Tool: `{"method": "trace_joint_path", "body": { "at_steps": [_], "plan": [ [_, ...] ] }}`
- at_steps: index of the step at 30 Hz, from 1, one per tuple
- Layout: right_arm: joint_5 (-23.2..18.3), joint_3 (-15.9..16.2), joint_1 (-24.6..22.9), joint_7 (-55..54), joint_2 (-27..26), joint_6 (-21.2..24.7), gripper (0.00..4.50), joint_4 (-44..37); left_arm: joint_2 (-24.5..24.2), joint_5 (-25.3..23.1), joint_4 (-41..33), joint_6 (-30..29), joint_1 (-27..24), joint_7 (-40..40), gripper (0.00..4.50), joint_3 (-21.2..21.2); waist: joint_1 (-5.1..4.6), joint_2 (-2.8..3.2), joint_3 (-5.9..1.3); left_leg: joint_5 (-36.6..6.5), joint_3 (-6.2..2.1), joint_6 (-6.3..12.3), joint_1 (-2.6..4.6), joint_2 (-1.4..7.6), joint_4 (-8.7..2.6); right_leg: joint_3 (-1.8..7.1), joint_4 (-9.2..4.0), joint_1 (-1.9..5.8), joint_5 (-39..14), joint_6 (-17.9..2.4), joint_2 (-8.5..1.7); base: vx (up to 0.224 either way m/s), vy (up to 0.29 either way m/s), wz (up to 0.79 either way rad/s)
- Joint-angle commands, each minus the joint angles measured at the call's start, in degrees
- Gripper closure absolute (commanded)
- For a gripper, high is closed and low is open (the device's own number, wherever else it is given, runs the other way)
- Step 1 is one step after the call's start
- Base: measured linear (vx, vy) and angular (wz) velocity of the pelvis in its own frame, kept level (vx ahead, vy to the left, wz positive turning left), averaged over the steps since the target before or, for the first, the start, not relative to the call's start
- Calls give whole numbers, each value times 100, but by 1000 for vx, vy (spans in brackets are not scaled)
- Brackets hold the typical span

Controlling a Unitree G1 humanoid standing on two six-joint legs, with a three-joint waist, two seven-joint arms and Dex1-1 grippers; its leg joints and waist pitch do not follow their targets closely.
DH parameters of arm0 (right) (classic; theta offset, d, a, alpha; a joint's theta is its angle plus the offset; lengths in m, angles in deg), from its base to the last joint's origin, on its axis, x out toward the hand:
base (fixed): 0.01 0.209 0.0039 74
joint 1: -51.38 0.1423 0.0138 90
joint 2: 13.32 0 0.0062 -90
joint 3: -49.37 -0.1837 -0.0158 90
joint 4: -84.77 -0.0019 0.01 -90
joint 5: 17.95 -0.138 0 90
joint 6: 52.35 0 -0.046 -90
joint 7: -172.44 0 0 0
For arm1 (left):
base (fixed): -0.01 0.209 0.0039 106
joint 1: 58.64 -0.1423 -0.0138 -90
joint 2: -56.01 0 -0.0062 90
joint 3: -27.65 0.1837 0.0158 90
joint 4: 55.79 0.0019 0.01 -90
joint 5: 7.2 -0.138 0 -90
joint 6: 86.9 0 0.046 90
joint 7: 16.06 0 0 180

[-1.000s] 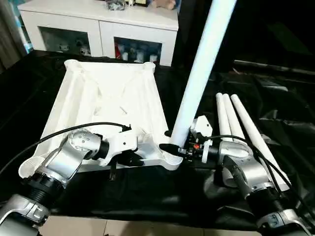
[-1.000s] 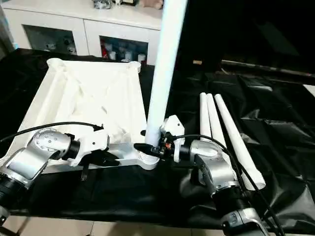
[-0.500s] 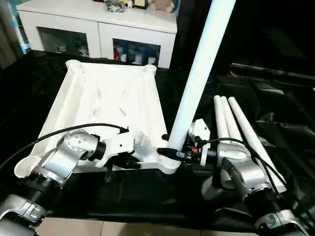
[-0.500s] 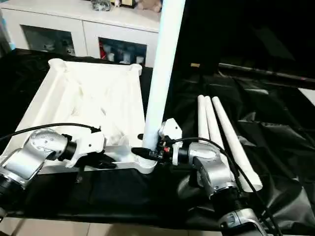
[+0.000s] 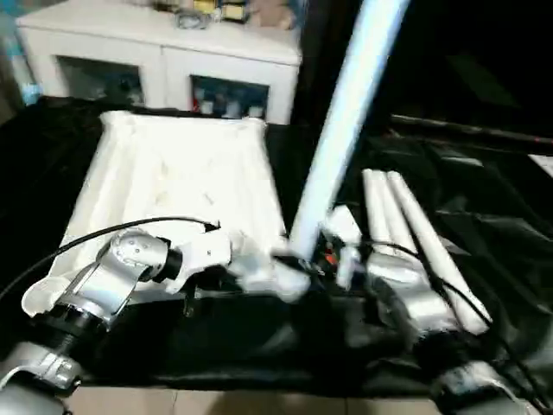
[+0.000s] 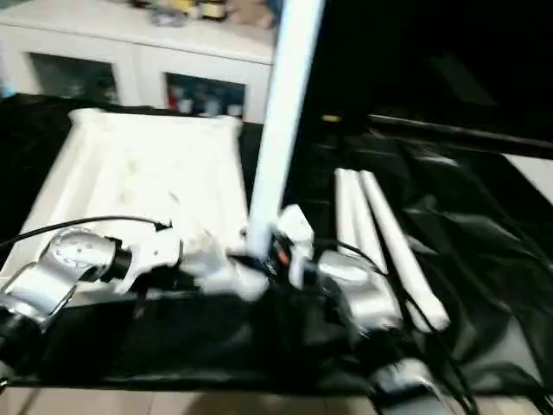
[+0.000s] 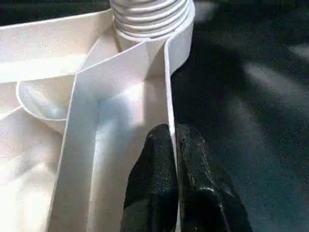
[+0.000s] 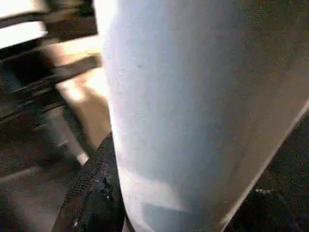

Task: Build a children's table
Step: Rotate leg to tighten

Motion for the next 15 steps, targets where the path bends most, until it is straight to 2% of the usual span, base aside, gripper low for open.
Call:
{"method": "trace_joint_path", "body": {
  "at_steps": [1, 2, 3, 4, 5, 6, 7, 8, 9, 10, 11, 12, 13, 15],
  "plan": [
    [542, -134, -197, -820, 217, 247, 259, 890, 142, -58, -23, -120, 71, -163, 450, 102, -76, 302, -55, -5057, -178, -346, -111, 364, -913, 27, -163, 220, -2877, -337, -277, -102, 42, -9],
    [547, -201, -108, -1113, 147, 236, 259, 1035, 229, -60, -17, -242, 77, -355, 450, 42, 145, 341, -63, -5556, -1, -374, -489, 395, -1234, 112, 694, 479, -1217, -501, -181, -89, -8, 13],
    [580, -261, 35, -1555, 45, 207, 259, 1244, 342, -44, -107, -543, 58, -590, 450, -39, 248, 137, -79, -5114, 185, -216, -192, 292, -1211, 401, 733, 189, -1689, -385, -181, -89, -8, 13],
    [606, -300, 139, -1859, -24, 180, 259, 1396, 418, -36, -174, -749, 44, -743, 450, -92, 194, -256, -118, -3348, 115, -292, 256, -25, -138, 544, -376, -400, -5062, -111, -691, 1, -95, 3],
    [584, -371, 267, -2178, -127, 167, 259, 1573, 505, -77, -271, -1063, 32, -974, 450, -146, 194, -256, -118, -3348, 115, -292, 256, -25, -138, 544, -376, -400, -5062, -111, -691, -15, -84, -37],
    [563, -412, 340, -2343, -187, 160, 259, 1671, 551, -110, -330, -1254, 25, -1107, 450, -174, 256, -105, -107, -1135, 12, -137, -82, 10, 213, 653, -581, -126, -6094, -10, -1165, -15, -84, -37],
    [551, -434, 390, -2445, -220, 151, 259, 1746, 588, -153, -356, -1376, 26, -1203, 450, -196, 265, -68, -120, -1135, -20, -208, -263, 64, -51, 554, -447, 32, -5536, -82, -1028, 9, 11, -47],
    [539, -457, 444, -2553, -255, 141, 259, 1825, 627, -199, -383, -1505, 26, -1305, 450, -219, 233, 26, -188, -1528, -51, -445, -411, 150, -423, 405, -143, 110, -3806, -253, -622, 26, 18, -25],
    [417, -589, 680, -2951, -454, 149, 259, 2128, 867, -395, -563, -2196, 30, -1876, 450, -382, 234, 41, -256, -1805, -46, -536, -263, 201, -460, 440, -9, 35, -2464, -536, -518, 26, 18, -25],
    [362, -647, 808, -3145, -560, 153, 259, 2285, 1030, -457, -725, -2629, 22, -2161, 450, -495, 244, 10, -230, -1898, 19, -443, -134, 206, -472, 493, -14, -56, -1855, -857, -507, 0, 0, 0],
    [296, -715, 934, -3301, -676, 159, 259, 2429, 1196, -503, -962, -3023, -10, -2411, 450, -592, 261, -6, -179, -2057, 42, -392, -133, 188, -482, 503, -49, -77, -2095, -889, -506, 0, 0, 0],
    [260, -751, 1033, -3414, -772, 160, 259, 2533, 1325, -544, -1206, -3330, -54, -2563, 450, -648, 255, 15, -132, -2513, 72, -403, -63, 176, -447, 511, -158, -159, -2933, -762, -549, 0, 0, 0],
    [216, -786, 1128, -3476, -872, 178, 259, 2622, 1454, -570, -1501, -3622, -117, -2650, 450, -668, 250, -28, -125, -2688, 32, -392, -123, 142, -454, 466, -211, -107, -3546, -492, -573, 0, 0, 0],
    [222, -808, 1280, -3543, -1023, 151, 259, 2780, 1599, -534, -1976, -4016, -219, -2725, 450, -623, 243, -24, -137, -2762, -9, -408, -179, 145, -480, 424, -252, -62, -3850, -280, -590, -1, 15, -19]
  ]
}}
